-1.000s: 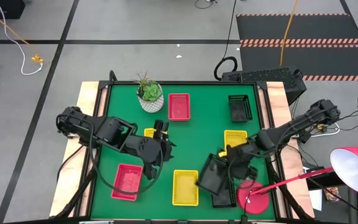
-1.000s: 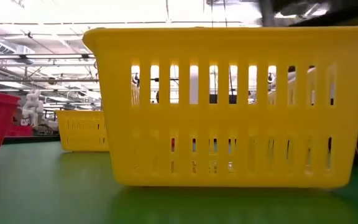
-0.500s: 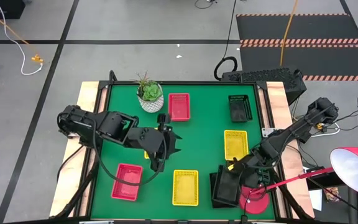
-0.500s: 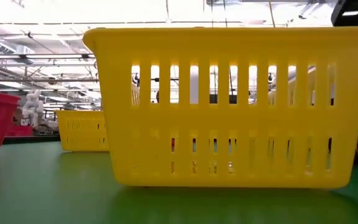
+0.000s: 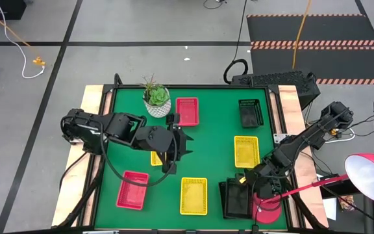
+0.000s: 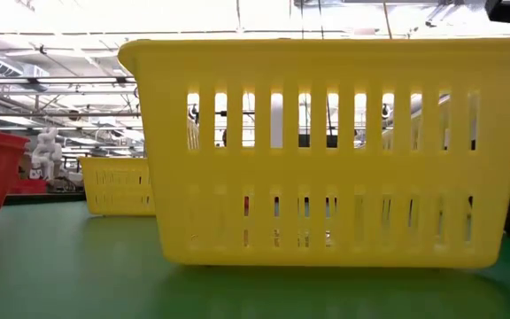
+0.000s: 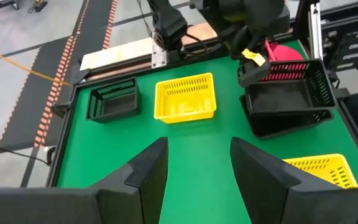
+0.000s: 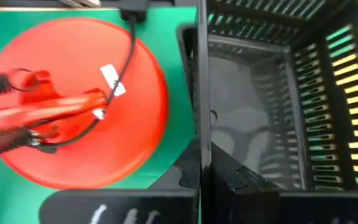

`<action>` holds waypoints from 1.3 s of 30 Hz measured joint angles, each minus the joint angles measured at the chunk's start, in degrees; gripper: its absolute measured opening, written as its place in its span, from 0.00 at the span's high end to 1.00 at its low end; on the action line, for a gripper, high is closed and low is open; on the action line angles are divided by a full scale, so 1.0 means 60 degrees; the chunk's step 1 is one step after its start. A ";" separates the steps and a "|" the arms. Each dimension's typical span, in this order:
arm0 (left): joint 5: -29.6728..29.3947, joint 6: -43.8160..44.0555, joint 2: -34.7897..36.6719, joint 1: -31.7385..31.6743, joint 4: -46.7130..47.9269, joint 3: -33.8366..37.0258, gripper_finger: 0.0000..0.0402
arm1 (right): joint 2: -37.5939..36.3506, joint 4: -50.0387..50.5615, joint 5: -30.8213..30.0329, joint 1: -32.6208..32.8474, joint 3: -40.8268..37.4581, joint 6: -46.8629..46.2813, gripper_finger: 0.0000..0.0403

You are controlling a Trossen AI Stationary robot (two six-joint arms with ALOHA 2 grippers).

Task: Stack baskets by color
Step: Stack the top left black bin on top of the bottom black bin

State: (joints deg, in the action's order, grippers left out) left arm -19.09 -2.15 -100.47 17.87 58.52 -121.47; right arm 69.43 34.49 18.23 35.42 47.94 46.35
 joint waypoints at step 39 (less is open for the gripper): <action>0.0007 0.0524 -0.0004 0.0007 -0.0600 0.0122 0.56 | 0.0255 -0.2216 -0.0821 -0.0525 -0.1144 0.0018 0.73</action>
State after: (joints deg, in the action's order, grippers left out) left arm -19.05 0.99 -100.49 17.91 54.92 -120.74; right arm 70.96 21.19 13.30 32.27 41.08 46.45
